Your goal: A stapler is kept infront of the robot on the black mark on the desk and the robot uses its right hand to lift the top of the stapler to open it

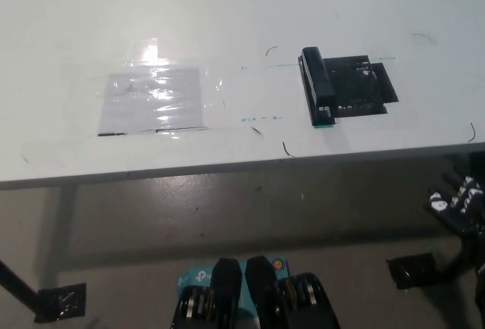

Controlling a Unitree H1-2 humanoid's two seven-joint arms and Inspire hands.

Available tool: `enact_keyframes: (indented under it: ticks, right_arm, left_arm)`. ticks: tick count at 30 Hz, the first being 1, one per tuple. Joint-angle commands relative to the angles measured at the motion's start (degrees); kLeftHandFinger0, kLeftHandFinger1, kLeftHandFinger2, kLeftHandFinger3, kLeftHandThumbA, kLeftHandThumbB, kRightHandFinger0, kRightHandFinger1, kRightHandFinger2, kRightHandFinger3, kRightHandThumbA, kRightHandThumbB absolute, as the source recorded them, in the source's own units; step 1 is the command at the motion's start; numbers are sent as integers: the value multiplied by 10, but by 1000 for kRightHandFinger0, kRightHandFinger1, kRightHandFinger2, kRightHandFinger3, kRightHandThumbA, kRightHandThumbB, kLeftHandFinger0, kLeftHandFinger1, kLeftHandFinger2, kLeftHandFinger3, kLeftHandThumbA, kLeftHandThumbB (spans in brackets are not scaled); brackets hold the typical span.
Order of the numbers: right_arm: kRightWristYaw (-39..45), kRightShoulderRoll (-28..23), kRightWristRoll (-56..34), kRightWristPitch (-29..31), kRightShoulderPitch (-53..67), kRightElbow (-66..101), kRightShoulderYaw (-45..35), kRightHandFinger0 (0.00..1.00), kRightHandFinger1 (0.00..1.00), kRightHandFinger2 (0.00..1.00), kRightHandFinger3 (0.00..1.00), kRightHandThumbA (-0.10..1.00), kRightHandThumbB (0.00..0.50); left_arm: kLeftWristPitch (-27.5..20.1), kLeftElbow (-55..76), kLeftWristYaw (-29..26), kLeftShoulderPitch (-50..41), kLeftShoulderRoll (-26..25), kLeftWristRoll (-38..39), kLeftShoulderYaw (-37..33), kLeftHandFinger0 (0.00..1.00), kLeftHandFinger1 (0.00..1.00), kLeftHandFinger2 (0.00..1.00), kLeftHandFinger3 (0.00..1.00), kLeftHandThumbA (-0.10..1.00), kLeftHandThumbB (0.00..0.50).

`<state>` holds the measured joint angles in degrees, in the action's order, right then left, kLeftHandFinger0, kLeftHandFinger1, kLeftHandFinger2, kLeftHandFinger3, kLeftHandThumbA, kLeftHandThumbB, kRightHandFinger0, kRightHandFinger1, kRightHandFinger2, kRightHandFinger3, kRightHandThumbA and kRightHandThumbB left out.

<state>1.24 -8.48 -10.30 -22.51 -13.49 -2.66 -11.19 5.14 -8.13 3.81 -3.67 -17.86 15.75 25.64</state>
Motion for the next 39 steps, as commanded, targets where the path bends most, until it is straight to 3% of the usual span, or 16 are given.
enact_keyframes:
  ticks: [1, 4, 6, 12, 13, 17, 22, 23, 26, 30, 32, 36, 39]
  right_arm:
    - [31, -18, -80, -44, -4, 69, 12, 655, 847, 965, 1000, 409, 149]
    - [2, -32, -132, -44, -10, 115, 37, 630, 803, 895, 1000, 395, 132]
    - [-28, -50, -194, -44, -20, 143, 59, 631, 792, 899, 1000, 380, 105]
    - [-114, -94, -308, -44, -42, 182, 116, 600, 742, 860, 1000, 359, 113]
    - [-130, -100, -338, -44, -58, 197, 131, 598, 712, 829, 1000, 323, 91]
    - [-158, -111, -372, -44, -71, 200, 154, 588, 695, 802, 1000, 324, 96]
    - [-202, -60, -420, -44, -107, 137, 148, 672, 693, 788, 1000, 296, 36]
    - [-217, -34, -450, -44, -115, 117, 130, 699, 740, 848, 1000, 277, 7]
    - [-235, -2, -488, -44, -127, 79, 105, 780, 801, 942, 1000, 266, 0]
    - [-236, 59, -475, -44, -164, -11, 56, 717, 824, 996, 1000, 333, 0]
    - [-226, 78, -463, -44, -178, -38, 39, 742, 826, 1000, 1000, 352, 0]
    - [-215, 115, -431, -44, -216, -99, 4, 695, 810, 998, 1000, 357, 0]
    - [-218, 139, -408, -44, -241, -140, -18, 656, 791, 943, 1000, 313, 0]
  left_arm:
    - [7, 8, 2, 5, -15, 9, 1, 522, 565, 755, 885, 362, 133]
    - [8, 12, 1, 4, -17, 5, -1, 532, 568, 743, 892, 362, 125]
    - [10, 15, 2, 2, -18, 2, -3, 530, 568, 723, 878, 372, 115]
    - [15, 16, 1, -2, -17, 2, -2, 526, 583, 714, 870, 388, 125]
    - [13, 17, 4, -5, -17, 4, -2, 548, 599, 729, 867, 384, 116]
    - [17, 17, 0, -6, -15, 1, -3, 543, 604, 736, 871, 374, 121]
    - [11, 17, 2, -6, -17, 2, -1, 559, 598, 750, 891, 362, 113]
    - [10, 14, 3, -6, -17, 2, -2, 560, 595, 745, 888, 367, 127]
    - [15, 18, 1, -7, -16, 0, -3, 564, 594, 724, 872, 383, 127]
    - [14, 21, 2, -7, -18, -2, -4, 556, 584, 712, 853, 391, 119]
    - [12, 16, 3, -5, -19, -1, -5, 570, 601, 725, 874, 388, 117]
    - [17, 22, 1, -2, -18, -2, -6, 573, 606, 732, 876, 379, 109]
    - [15, 22, 0, 0, -20, -1, -4, 543, 587, 714, 857, 382, 118]
